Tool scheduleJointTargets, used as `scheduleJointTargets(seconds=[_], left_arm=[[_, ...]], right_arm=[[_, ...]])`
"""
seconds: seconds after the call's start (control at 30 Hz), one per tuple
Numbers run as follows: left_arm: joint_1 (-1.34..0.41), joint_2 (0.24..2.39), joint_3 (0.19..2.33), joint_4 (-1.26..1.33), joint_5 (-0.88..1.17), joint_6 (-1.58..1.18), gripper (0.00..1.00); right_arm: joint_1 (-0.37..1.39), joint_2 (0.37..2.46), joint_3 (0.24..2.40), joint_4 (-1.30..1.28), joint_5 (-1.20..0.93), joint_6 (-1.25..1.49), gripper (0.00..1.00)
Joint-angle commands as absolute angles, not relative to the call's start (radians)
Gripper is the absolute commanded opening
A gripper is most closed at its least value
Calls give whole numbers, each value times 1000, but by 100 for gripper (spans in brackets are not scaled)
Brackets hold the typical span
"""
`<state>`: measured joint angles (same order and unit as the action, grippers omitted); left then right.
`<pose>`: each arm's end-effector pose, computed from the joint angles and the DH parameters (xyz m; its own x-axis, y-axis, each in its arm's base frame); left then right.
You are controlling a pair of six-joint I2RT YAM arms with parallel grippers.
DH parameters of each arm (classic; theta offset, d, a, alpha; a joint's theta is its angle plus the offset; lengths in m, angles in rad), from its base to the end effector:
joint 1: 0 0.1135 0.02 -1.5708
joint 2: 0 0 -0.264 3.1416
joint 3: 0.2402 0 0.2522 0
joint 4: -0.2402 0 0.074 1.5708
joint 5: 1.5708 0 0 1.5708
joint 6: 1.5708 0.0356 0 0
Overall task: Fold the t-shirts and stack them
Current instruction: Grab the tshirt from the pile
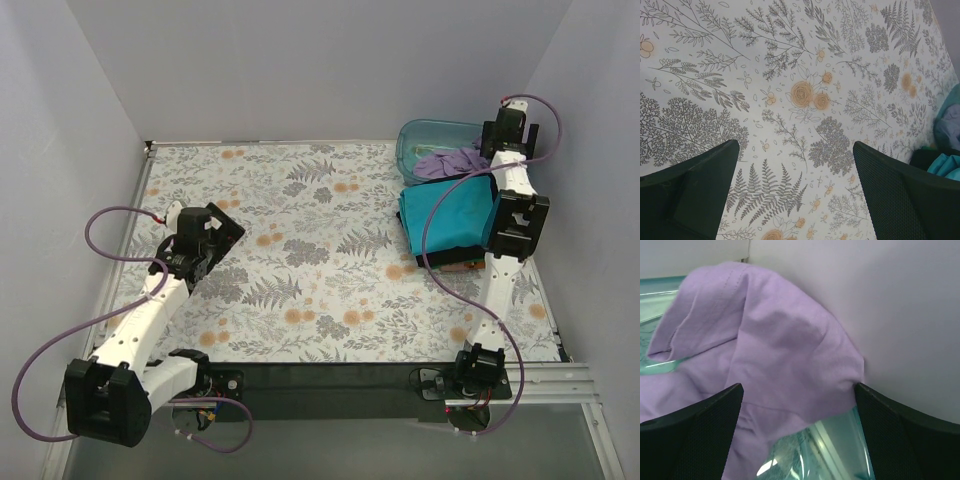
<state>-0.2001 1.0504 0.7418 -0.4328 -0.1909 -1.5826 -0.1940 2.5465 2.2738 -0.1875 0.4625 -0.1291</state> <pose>0.2176 -0.0372 0.2517 -0.0502 -0.9916 -0.1194 -0.6625 0.1225 -0.7390 0.5715 -0.1285 0.2063 -0.5049 -0.0182 -0.8630 0.5040 0.8054 -0.3119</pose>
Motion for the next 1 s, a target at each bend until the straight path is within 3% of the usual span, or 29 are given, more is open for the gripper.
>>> scheduleJointTargets(seconds=[0.0,0.1,0.27,0.33,0.4,0.43,0.5,0.63,0.97], left_arm=[[-201,1052,776,-429,-204,-1585,98],[-202,1063,781,-429,-199,-1583,98],[-202,1080,781,-430,-199,-1595,98],[-202,1091,781,-423,-186,-1592,98],[-202,1101,785,-423,-184,-1589,98],[-202,1107,785,-423,-183,-1589,98],[-202,1112,785,-422,-186,-1588,98],[-202,1130,782,-413,-180,-1586,98],[-202,1135,781,-413,-178,-1580,98]], right_arm=[[-206,2577,2292,-81,431,-167,98],[-207,2599,2290,-63,402,-181,87],[-206,2609,2267,-28,374,-198,55],[-206,2603,2263,-14,406,-207,51],[-204,2592,2252,-9,436,-228,54],[-204,2576,2243,27,461,-251,62],[-199,2550,2227,55,511,-284,63],[-166,2485,2165,152,522,-426,80],[-94,2474,2151,210,487,-442,84]])
